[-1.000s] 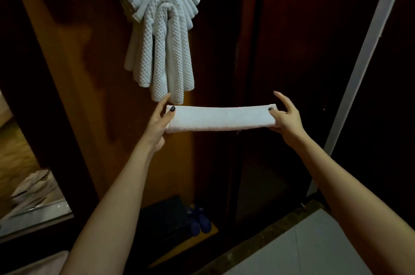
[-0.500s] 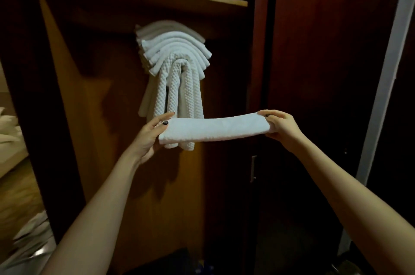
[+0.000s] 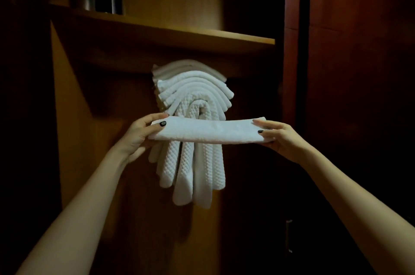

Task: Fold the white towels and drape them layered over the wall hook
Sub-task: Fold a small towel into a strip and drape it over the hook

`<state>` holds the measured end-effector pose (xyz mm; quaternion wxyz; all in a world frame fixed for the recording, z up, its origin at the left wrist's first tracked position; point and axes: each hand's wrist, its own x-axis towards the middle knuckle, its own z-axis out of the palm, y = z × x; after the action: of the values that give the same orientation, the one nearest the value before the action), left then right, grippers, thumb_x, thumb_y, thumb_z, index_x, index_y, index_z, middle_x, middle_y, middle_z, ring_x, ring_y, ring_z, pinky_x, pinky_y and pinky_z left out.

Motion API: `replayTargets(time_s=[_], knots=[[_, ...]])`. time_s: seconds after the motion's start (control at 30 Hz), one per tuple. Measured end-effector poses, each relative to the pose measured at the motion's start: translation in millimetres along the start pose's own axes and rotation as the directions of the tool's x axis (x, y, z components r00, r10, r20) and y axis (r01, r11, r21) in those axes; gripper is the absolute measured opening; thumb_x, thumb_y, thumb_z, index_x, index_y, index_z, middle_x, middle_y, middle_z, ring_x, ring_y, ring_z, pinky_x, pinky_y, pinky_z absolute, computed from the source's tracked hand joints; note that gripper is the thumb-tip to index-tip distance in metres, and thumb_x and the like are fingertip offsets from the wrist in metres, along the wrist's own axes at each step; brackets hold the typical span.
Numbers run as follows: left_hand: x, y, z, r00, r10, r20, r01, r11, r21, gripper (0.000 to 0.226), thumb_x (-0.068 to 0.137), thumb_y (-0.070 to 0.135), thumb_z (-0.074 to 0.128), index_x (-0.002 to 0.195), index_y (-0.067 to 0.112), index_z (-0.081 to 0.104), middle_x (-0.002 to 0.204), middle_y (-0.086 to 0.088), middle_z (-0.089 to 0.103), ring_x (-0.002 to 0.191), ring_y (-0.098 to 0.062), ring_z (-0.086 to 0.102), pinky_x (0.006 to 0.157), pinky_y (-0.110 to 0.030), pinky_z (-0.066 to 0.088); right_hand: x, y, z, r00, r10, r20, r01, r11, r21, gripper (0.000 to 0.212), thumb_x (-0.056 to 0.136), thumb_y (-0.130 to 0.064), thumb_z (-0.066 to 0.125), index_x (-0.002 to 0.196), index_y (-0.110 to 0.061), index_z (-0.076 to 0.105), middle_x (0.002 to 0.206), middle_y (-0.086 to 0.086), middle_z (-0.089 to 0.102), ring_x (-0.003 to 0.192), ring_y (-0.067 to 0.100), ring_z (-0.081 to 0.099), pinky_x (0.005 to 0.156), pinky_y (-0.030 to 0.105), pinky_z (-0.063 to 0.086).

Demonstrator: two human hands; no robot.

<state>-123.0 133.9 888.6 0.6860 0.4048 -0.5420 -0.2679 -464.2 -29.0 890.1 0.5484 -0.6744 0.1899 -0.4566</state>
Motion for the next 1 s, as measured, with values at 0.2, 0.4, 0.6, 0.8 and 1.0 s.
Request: replayTargets(time_s=[0.2,0.4,0.6,0.8,1.0], knots=[[60,26,-14,0.991,0.130,-0.007,-0.130,0.991,0.033,0.036,0.069,0.012,0.074,0.102,0.025,0.074,0.115,0.002,0.065,0.093,-0.006,0.068,0.065,-0.018,0.055,78,-16,0,0.996,-0.087,0.029,0.084,0.993,0.083,0.040,0.088,0.015,0.047,0.116,-0.007,0.066,0.105,0.013,0.069,0.076,0.012,0.070,0.066,0.020,0.056],[113,49,-18,0.960,0.261,-0.096,-0.260,0.965,0.026,0.029,0.077,0.005,0.068,0.102,0.019,0.073,0.103,0.012,0.074,0.097,-0.002,0.068,0.072,-0.015,0.054,138,-44,8,0.975,-0.209,0.072,0.189,0.958,0.215,0.032,0.088,0.014,0.050,0.111,-0.003,0.065,0.110,0.014,0.068,0.086,0.022,0.073,0.068,0.029,0.059],[161,68,-20,0.917,0.351,-0.190,-0.344,0.936,0.067,0.028,0.088,0.000,0.062,0.105,0.020,0.070,0.125,0.009,0.056,0.099,-0.003,0.067,0.073,-0.016,0.054,192,-72,16,0.949,-0.302,0.088,0.259,0.911,0.322,0.034,0.088,0.012,0.049,0.116,-0.001,0.064,0.117,0.012,0.061,0.091,0.020,0.073,0.071,0.028,0.059],[198,75,-20,0.901,0.324,-0.288,-0.320,0.945,0.064,0.024,0.091,-0.002,0.057,0.112,0.009,0.063,0.091,-0.002,0.075,0.082,-0.009,0.072,0.067,-0.018,0.056,241,-85,22,0.946,-0.294,0.136,0.247,0.926,0.284,0.034,0.089,0.013,0.046,0.120,0.006,0.059,0.126,0.018,0.057,0.104,0.024,0.066,0.079,0.027,0.059],[216,63,-14,0.865,0.262,-0.429,-0.254,0.964,0.077,0.008,0.091,-0.002,0.059,0.097,0.001,0.059,0.090,-0.011,0.070,0.075,-0.012,0.071,0.065,-0.023,0.057,275,-75,26,0.968,-0.231,0.098,0.200,0.947,0.251,0.035,0.091,0.016,0.043,0.125,0.021,0.046,0.127,0.034,0.055,0.115,0.038,0.061,0.087,0.034,0.056]])
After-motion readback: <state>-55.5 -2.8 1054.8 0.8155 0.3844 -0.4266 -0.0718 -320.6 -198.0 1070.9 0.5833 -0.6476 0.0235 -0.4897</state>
